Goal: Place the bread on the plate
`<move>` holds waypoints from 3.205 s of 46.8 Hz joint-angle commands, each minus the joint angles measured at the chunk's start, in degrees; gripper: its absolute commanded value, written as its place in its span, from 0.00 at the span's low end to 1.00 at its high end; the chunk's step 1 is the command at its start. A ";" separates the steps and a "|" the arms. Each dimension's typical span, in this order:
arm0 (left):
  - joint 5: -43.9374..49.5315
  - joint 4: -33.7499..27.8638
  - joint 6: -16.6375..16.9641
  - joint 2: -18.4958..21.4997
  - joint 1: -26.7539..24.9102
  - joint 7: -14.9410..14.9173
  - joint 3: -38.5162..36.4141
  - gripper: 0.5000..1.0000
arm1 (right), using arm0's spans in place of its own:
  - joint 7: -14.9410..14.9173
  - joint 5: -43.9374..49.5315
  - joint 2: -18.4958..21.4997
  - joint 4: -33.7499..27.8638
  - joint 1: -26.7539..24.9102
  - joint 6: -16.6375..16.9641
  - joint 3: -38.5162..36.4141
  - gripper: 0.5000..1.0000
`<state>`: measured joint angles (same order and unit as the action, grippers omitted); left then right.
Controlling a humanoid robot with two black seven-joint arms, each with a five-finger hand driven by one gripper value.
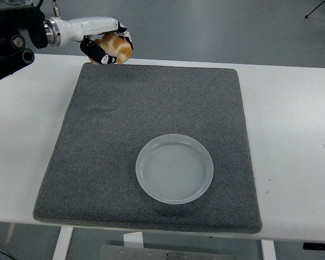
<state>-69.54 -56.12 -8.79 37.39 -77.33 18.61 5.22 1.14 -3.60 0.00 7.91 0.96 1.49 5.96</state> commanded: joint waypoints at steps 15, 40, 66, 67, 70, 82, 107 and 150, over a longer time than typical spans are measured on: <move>0.11 -15.50 -5.36 3.04 -0.99 4.68 7.70 0.00 | 0.00 0.00 0.00 0.00 0.00 0.00 0.02 0.91; 0.11 -27.37 -12.82 1.63 -1.25 5.04 9.72 0.00 | 0.00 0.00 0.00 0.00 0.00 0.00 0.02 0.90; -0.95 -27.73 -14.06 -6.19 3.67 4.33 7.00 0.00 | 0.00 0.00 0.00 0.00 0.00 0.00 -0.07 0.90; -0.95 -27.73 -14.06 -6.19 3.67 4.33 6.47 0.00 | 0.00 0.00 0.00 0.00 0.00 0.00 0.02 0.90; -1.03 -27.73 -14.06 -6.10 3.76 4.33 5.42 0.00 | 0.00 0.00 0.00 0.00 0.00 0.00 0.02 0.90; -4.19 -27.55 -14.15 -5.93 3.85 4.25 0.32 0.00 | 0.00 0.00 0.00 0.09 0.00 0.00 0.02 0.90; -12.37 -23.16 -13.62 -6.98 5.43 3.63 -5.04 0.00 | 0.00 0.00 0.00 0.00 0.00 0.00 0.02 0.90; -17.47 -17.27 -11.51 -13.93 7.28 1.43 -5.05 0.00 | 0.00 0.00 0.00 0.00 0.00 0.00 0.02 0.90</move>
<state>-87.18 -73.42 -20.44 23.48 -70.07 20.08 0.09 1.15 -3.60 0.00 7.91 0.97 1.49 5.97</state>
